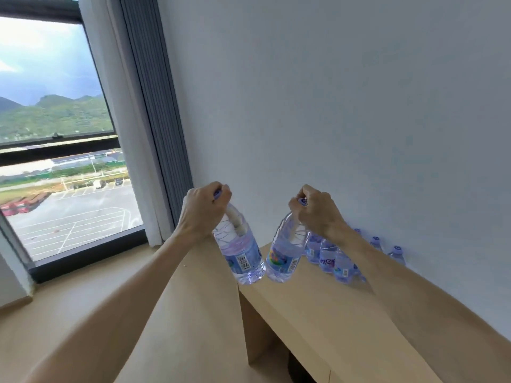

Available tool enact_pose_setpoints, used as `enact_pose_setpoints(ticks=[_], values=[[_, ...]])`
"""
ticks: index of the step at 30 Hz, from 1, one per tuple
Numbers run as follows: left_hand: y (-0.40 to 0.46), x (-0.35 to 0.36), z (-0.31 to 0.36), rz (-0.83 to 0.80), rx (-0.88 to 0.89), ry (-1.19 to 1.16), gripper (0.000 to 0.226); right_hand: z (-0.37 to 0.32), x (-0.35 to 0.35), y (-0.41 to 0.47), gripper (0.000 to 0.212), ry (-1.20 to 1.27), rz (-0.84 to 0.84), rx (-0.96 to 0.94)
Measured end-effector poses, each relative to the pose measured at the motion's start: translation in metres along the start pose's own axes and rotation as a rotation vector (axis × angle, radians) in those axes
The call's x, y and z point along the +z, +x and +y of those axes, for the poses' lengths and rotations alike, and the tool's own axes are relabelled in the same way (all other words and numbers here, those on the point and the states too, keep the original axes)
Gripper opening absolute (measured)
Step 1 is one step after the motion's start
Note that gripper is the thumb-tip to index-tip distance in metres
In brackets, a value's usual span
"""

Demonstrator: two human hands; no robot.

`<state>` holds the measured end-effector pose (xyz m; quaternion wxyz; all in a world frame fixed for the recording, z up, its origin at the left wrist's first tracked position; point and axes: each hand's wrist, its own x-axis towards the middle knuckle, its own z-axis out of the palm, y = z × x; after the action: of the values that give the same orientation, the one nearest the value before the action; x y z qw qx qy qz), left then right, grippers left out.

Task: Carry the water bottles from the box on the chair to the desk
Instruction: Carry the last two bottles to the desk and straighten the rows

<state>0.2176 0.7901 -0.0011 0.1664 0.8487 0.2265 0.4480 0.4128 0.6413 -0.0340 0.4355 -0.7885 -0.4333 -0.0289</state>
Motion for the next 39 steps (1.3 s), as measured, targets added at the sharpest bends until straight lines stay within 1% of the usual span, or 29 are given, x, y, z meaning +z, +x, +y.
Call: enact_pose_setpoints(ticks=[5, 11, 17, 20, 24, 33, 39], values=[[0.032, 0.076, -0.009, -0.11, 0.037, -0.113, 0.038, 0.056, -0.017, 0.02, 0.023, -0.051, 0.075, 0.108], [0.062, 0.158, -0.006, -0.226, 0.092, -0.221, 0.04, 0.12, -0.041, 0.036, 0.022, -0.134, 0.152, 0.204], [0.086, 0.23, 0.001, -0.352, 0.155, -0.315, 0.038, 0.177, -0.055, 0.049, 0.022, -0.116, 0.207, 0.296], [0.094, 0.266, 0.002, -0.419, 0.193, -0.365, 0.037, 0.201, -0.058, 0.054, 0.022, -0.127, 0.207, 0.318], [0.098, 0.313, 0.003, -0.546, 0.236, -0.393, 0.04, 0.23, -0.062, 0.053, 0.022, -0.14, 0.197, 0.396], [0.093, 0.433, 0.002, -0.821, 0.3, -0.529, 0.041, 0.296, -0.066, 0.045, 0.019, -0.201, 0.246, 0.615], [0.092, 0.501, 0.005, -1.022, 0.445, -0.572, 0.033, 0.329, -0.058, 0.032, 0.019, -0.247, 0.311, 0.761]])
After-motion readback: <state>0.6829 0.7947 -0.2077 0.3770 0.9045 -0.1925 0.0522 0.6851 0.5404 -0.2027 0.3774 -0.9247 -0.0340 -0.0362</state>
